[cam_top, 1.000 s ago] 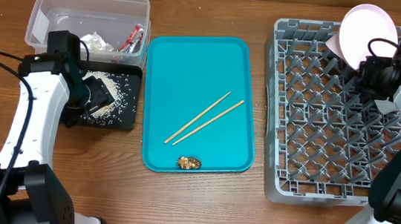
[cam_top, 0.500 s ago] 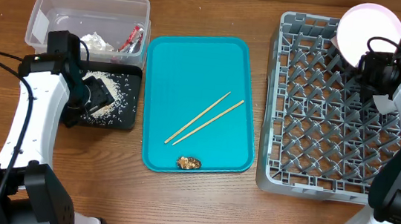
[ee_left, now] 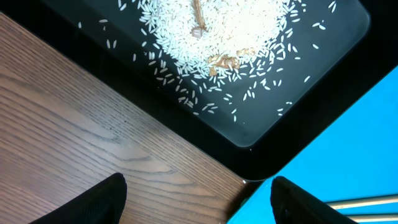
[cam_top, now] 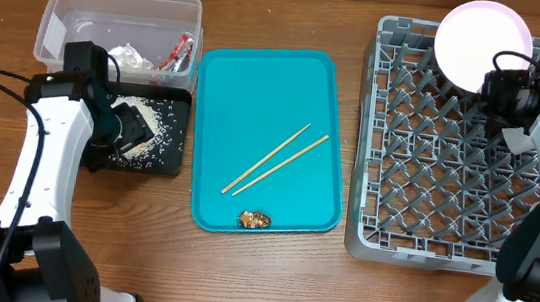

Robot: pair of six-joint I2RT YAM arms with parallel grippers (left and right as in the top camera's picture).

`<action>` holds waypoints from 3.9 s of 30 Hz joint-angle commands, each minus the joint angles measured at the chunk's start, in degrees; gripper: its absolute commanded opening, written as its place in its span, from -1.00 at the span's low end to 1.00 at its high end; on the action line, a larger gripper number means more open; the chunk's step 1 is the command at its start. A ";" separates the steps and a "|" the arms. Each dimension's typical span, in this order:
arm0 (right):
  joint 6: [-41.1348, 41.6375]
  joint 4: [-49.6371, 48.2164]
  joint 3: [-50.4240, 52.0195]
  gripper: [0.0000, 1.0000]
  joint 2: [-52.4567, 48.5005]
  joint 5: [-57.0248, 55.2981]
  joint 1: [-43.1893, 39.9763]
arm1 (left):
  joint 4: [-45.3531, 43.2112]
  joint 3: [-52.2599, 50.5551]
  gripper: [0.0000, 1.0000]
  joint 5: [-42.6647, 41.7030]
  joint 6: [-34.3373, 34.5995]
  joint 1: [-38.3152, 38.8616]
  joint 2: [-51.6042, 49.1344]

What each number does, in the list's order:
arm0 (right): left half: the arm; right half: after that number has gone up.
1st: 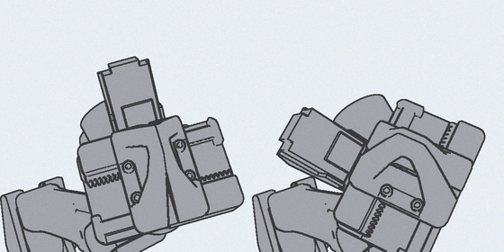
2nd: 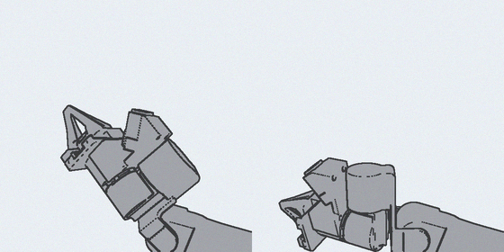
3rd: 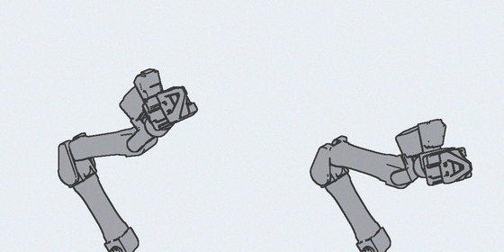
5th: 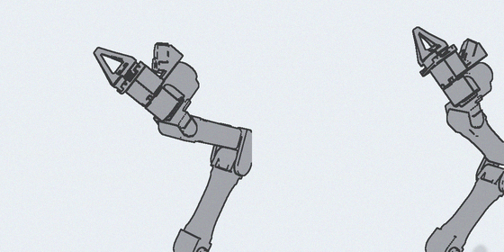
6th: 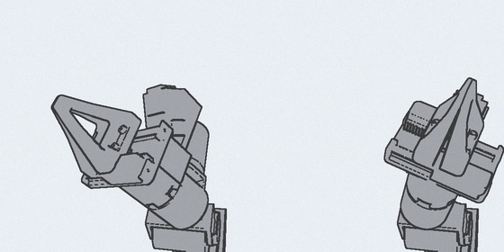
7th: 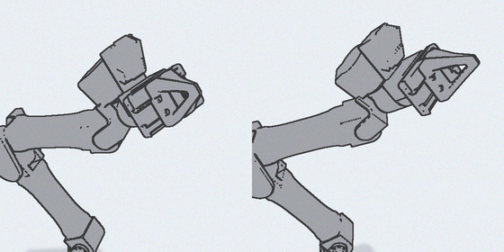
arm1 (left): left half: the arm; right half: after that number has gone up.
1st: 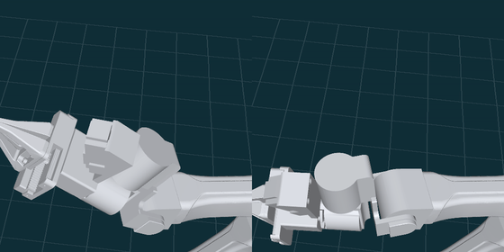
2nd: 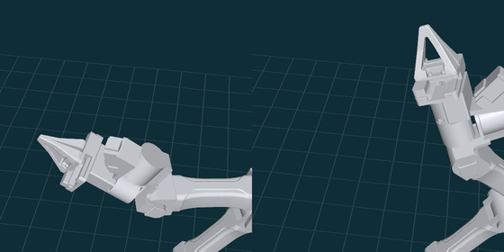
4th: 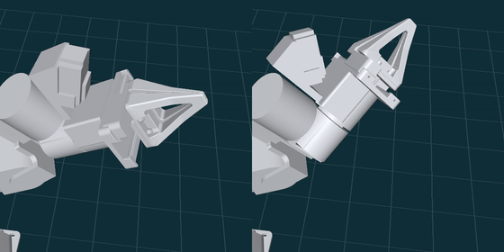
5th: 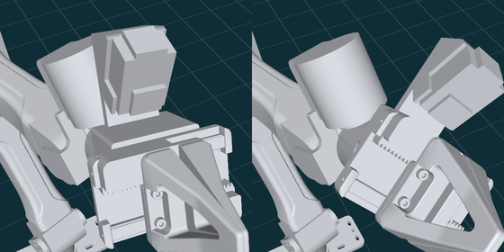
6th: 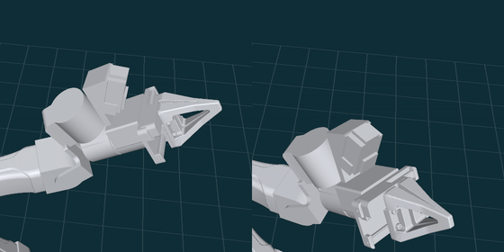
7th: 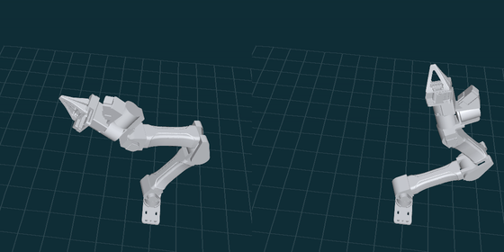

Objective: Sort waste into correct bins and load items into the dishwasher

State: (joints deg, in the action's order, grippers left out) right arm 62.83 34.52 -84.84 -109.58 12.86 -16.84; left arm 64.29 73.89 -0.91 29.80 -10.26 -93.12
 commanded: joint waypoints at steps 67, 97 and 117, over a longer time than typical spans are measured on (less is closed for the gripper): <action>-35.52 24.85 -0.72 -0.92 10.82 -57.20 22.45 | -0.55 1.16 0.54 -0.17 -1.11 -0.20 1.36; -44.68 42.97 1.99 -0.47 22.40 -16.74 25.40 | -0.70 1.16 0.55 -0.22 -1.11 1.36 1.36; -37.44 44.96 21.38 -0.46 22.40 -6.38 25.42 | -1.31 1.16 0.55 -0.24 -1.09 3.65 1.36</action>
State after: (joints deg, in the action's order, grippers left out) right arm 22.52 78.96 -64.90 -87.02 5.85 8.64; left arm 63.05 73.91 -0.91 29.76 -7.09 -93.12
